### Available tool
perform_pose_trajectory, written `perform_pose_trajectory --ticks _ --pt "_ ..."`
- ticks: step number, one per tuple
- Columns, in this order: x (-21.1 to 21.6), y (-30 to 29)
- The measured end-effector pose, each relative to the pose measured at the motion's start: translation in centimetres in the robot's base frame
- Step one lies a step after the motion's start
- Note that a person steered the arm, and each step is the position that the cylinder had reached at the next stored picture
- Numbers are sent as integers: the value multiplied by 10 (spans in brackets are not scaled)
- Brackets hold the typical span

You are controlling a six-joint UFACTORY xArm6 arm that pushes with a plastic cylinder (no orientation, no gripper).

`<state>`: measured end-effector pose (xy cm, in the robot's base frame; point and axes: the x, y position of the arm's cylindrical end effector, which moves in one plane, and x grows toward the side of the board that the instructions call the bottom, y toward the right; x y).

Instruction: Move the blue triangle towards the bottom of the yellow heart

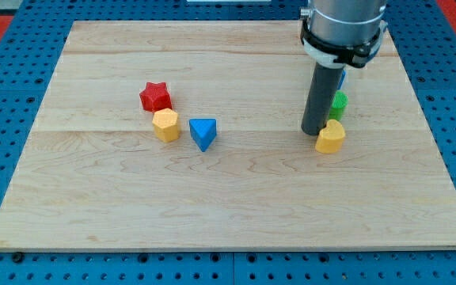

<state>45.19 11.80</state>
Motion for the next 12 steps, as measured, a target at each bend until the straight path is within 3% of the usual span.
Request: perform_pose_trajectory --ticks 2,3,4,5,6,8,10,12 --pt "18 0" --pt "33 -56" --pt "75 -106" --pt "66 -168" --pt "30 -210" --pt "-14 -167" --pt "-15 -109" --pt "21 -87"
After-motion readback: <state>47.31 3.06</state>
